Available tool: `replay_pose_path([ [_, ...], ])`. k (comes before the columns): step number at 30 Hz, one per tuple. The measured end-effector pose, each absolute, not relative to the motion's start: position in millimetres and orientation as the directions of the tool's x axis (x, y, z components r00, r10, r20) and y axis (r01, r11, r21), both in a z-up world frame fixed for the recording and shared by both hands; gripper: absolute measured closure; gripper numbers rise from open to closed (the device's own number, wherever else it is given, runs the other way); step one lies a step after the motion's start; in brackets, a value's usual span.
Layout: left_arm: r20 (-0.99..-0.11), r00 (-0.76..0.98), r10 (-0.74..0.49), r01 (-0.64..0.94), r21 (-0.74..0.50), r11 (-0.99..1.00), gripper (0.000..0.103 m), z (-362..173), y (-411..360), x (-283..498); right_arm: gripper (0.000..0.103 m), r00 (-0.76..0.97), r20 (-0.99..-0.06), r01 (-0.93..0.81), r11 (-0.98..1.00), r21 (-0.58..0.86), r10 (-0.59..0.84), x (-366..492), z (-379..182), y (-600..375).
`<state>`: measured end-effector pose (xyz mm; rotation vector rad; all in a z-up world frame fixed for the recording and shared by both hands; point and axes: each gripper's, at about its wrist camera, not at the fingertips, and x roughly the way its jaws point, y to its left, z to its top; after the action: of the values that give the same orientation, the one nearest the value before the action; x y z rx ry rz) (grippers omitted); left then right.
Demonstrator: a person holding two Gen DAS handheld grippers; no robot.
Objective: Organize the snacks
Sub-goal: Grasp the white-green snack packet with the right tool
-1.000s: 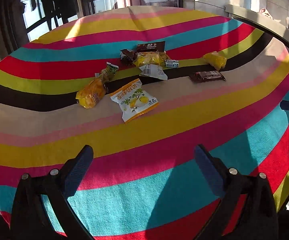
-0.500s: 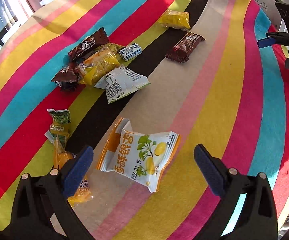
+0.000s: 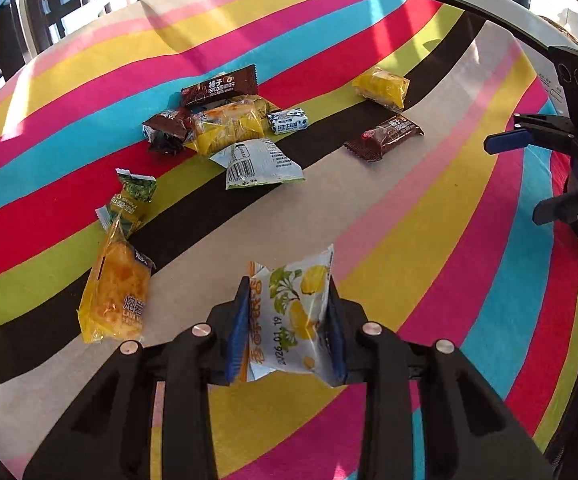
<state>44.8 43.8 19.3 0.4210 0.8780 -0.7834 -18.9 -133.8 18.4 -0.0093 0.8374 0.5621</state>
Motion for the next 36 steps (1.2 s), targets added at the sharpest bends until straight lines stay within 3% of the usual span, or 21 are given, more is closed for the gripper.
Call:
replay_pose_path([
  [6,-0.746,0.527,-0.407,0.607,-0.005,0.794,0.068,27.1,63.6,-18.2,0.016,0.396,-0.739,-0.605,0.760,0.236,0.545,78.6,14.9,-83.9],
  [12,-0.738,0.547,-0.396,0.523,-0.068,0.849,0.068,21.2,90.6,-30.0,0.016,0.338,-0.808,-0.671,0.726,0.152,0.482,137.1,-5.3,-45.5],
  [16,-0.748,0.554,-0.367,0.510,-0.043,0.859,0.065,20.9,98.0,-29.6,0.016,0.340,-0.830,-0.705,0.704,0.086,0.443,155.6,-7.9,-35.1],
  [20,-0.759,0.549,-0.350,0.496,-0.041,0.867,0.053,19.1,98.6,-28.9,0.016,0.254,-0.849,-0.761,0.637,0.121,0.464,169.1,-15.2,-30.2],
  [24,-0.759,0.558,-0.336,0.456,-0.058,0.888,0.030,20.8,98.9,-27.8,0.014,0.206,-0.861,-0.822,0.559,0.105,0.465,169.1,-14.8,-26.6],
  [30,-0.791,0.532,-0.302,0.411,-0.071,0.909,0.023,17.5,101.5,-31.3,0.014,0.232,-0.864,-0.849,0.527,0.044,0.446,157.0,-17.4,-27.5],
  [32,-0.805,0.521,-0.284,0.383,-0.077,0.920,0.022,12.1,102.0,-28.9,0.018,0.252,-0.854,-0.833,0.551,0.048,0.455,155.2,-16.2,-28.9],
  [34,-0.800,0.544,-0.254,0.360,-0.051,0.931,0.023,11.0,99.5,-29.0,0.052,0.295,-0.837,-0.814,0.580,0.032,0.460,145.9,-10.2,-31.4],
  [35,-0.798,0.558,-0.229,0.339,-0.032,0.940,0.046,12.1,97.8,-29.9,0.056,0.319,-0.828,-0.806,0.592,0.020,0.462,137.7,-6.7,-34.5],
  [36,-0.794,0.564,-0.227,0.340,-0.028,0.940,0.062,15.1,96.0,-31.6,0.059,0.345,-0.818,-0.797,0.604,0.004,0.460,125.7,-3.9,-36.8],
])
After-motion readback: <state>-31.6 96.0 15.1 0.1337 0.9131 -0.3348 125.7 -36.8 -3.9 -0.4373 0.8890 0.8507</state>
